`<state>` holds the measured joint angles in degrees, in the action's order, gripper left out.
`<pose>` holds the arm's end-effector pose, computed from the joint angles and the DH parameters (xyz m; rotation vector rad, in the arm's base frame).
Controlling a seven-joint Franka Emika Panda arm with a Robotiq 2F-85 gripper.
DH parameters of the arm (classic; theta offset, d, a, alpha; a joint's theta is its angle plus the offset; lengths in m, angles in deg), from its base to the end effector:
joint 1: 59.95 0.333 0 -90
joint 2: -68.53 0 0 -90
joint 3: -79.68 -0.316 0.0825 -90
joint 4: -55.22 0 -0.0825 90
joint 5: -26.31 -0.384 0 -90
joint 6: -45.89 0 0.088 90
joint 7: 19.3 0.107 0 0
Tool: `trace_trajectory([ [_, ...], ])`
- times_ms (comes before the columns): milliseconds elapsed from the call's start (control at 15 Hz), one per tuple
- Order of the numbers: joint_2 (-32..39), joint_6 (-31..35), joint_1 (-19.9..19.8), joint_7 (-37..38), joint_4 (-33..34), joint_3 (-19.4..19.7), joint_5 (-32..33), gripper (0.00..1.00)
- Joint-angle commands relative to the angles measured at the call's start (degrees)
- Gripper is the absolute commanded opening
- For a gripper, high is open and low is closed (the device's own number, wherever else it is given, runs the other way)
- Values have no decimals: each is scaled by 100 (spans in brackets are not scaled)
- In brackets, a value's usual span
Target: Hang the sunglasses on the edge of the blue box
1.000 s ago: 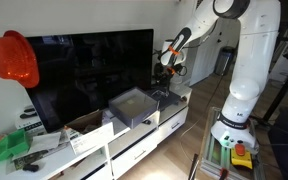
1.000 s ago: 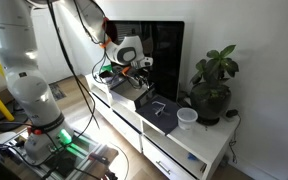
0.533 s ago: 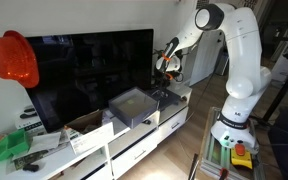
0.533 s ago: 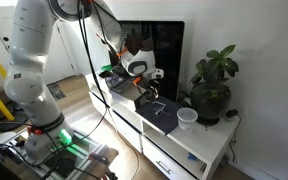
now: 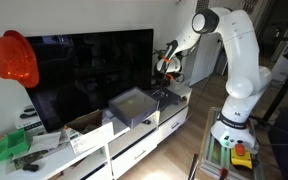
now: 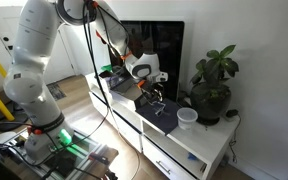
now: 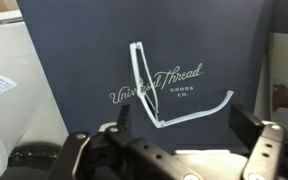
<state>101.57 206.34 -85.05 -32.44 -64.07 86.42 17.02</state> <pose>0.5018 -0.3204 0.1601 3.0016 -0.6896 0.2142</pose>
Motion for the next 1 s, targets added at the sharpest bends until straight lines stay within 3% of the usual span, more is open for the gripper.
trace_trajectory([
  [0, 381, -157, -121, 20, 421, 101, 134, 100],
  [200, 643, -147, -194, 8, 604, 160, 190, 100],
  [267, 716, -195, -298, -74, 685, 91, 155, 97],
  [333, 780, -227, -344, -94, 750, 79, 148, 85],
  [467, 926, -244, -461, -158, 886, 20, 121, 86],
  [533, 1003, -213, -529, -204, 948, -30, 100, 79],
  [600, 1068, -206, -577, -234, 1012, -62, 98, 82],
  [933, 1264, -280, -770, -345, 1199, -286, 58, 69],
])
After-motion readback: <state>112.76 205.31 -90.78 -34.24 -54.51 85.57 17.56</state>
